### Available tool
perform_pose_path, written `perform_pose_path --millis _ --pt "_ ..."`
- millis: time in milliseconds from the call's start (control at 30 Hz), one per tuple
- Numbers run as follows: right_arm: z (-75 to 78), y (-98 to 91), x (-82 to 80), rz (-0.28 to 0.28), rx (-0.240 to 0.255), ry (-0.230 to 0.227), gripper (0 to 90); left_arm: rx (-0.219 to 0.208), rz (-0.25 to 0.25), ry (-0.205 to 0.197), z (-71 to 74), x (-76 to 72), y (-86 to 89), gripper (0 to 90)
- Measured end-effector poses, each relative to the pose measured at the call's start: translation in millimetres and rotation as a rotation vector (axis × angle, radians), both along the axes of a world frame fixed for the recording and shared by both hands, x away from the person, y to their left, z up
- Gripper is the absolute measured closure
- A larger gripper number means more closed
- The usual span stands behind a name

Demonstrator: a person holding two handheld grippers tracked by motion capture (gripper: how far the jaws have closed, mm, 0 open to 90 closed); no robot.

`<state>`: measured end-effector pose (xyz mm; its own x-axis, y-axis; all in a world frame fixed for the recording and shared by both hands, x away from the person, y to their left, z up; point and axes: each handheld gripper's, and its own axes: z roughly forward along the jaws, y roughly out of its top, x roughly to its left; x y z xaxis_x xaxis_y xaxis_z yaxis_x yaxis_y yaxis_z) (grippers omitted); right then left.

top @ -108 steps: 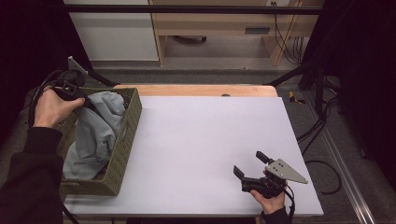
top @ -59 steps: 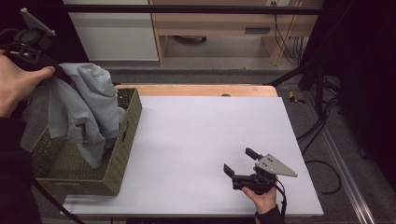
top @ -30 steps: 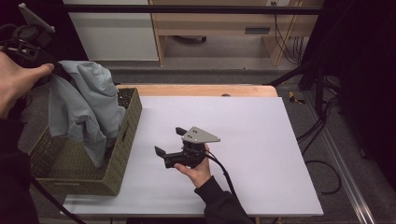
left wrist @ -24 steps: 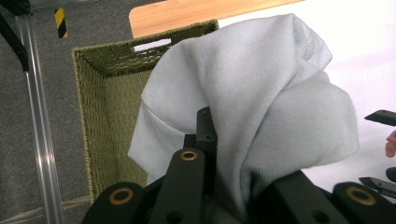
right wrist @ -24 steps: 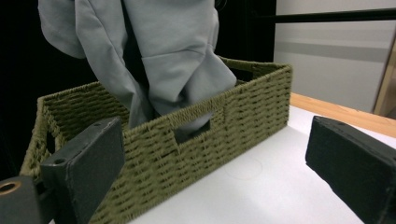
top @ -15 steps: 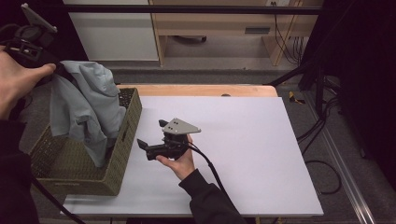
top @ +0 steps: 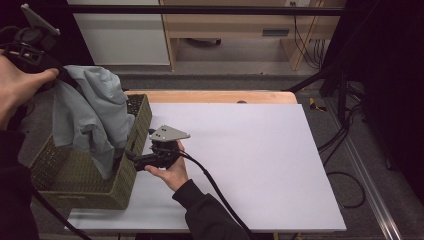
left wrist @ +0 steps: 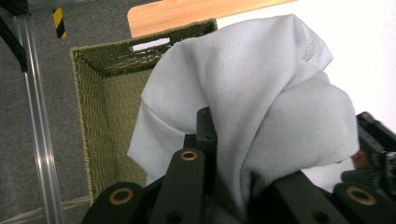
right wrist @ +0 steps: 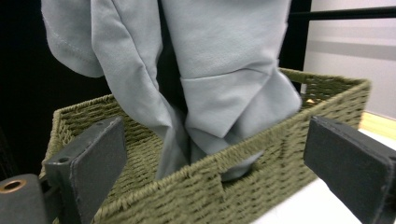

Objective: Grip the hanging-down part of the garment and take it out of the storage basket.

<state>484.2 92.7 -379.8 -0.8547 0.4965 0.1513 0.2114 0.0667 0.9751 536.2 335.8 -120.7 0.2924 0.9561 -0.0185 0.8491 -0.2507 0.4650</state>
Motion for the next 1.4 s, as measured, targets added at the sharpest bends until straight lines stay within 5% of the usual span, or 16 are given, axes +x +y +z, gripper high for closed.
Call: perform_pose_path --millis 567,733,833,933,1000,1167,1400 --pt "-6.9 58.8 18.1 0.024 -0.034 0.045 7.4 0.003 -0.009 0.003 -0.4 -1.1 -2.9 84.6" --pt "-10.7 79.3 22.2 0.016 -0.07 0.012 10.0 0.007 -0.017 0.007 -2.4 -2.0 -3.8 84.5" --pt "-12.1 86.0 21.4 0.002 -0.08 0.01 19.8 0.009 -0.018 0.007 -2.9 -2.5 -2.7 84.5" --pt "-12.8 90.1 21.2 -0.016 -0.095 -0.021 49.4 0.008 -0.017 0.007 -2.6 -3.5 -2.8 84.6" --pt "-13.1 90.1 21.9 -0.012 -0.092 -0.023 53.1 0.011 -0.028 0.003 -2.1 -3.9 -3.0 84.5" --pt "-10.8 84.8 26.5 -0.029 -0.087 0.004 82.4 0.008 -0.029 0.001 -1.6 -4.3 -3.8 84.6" --pt "-7.1 76.1 28.4 0.008 -0.103 -0.011 85.9 0.006 -0.032 -0.003 -1.5 -3.6 -4.9 84.6"
